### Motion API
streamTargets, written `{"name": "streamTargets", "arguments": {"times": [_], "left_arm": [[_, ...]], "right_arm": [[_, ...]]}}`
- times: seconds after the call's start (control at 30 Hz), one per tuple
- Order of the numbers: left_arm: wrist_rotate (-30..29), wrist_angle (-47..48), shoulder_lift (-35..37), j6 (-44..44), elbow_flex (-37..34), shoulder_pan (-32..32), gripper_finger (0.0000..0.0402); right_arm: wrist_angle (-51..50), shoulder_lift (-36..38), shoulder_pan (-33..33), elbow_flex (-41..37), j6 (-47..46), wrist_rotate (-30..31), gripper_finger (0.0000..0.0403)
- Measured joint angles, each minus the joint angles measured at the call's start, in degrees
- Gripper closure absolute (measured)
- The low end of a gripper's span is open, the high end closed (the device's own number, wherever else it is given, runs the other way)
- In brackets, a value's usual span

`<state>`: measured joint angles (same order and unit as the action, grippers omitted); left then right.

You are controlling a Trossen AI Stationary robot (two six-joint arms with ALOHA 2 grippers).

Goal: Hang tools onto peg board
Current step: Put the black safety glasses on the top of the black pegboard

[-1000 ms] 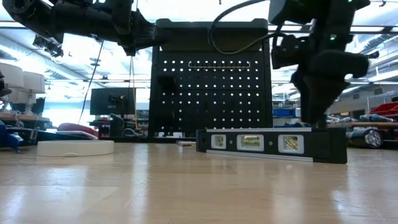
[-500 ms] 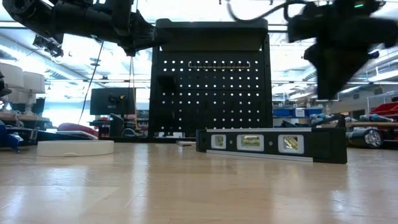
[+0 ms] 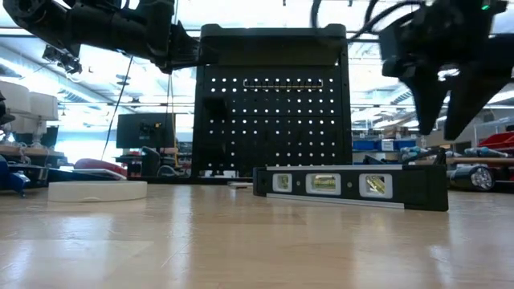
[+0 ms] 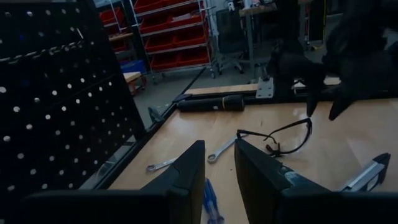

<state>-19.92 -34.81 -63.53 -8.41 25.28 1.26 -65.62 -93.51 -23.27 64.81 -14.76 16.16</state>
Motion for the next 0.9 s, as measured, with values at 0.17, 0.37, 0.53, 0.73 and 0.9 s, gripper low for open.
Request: {"name": "streamTargets", "arguments": {"times": [0.17, 0.37, 0.53, 0.73, 0.9], "left_arm": [[0.0, 0.07, 0.0, 1.0, 0.0, 0.0, 0.031], [0.0, 0.21, 0.0, 1.18, 0.0, 0.0, 0.031], [0.09, 0.2, 0.0, 1.44, 0.0, -0.01, 0.031], [0.3, 0.71, 0.0, 2.08, 0.0, 0.0, 0.031], [0.35, 1.74, 0.0, 2.45, 0.0, 0.0, 0.031]], "right_arm": [[-3.0, -6.15, 0.1, 4.68, 5.47, 3.27, 0.0217], [-2.75, -6.68, -0.4, 4.4, 6.41, 2.76, 0.0218], [-0.41, -6.67, 0.0, 3.14, 8.78, 0.32, 0.0223], [2.66, -6.65, 1.32, -1.09, 9.37, -2.25, 0.0235], [3.25, -6.65, 1.74, -1.5, 8.77, 1.87, 0.0238]]}}
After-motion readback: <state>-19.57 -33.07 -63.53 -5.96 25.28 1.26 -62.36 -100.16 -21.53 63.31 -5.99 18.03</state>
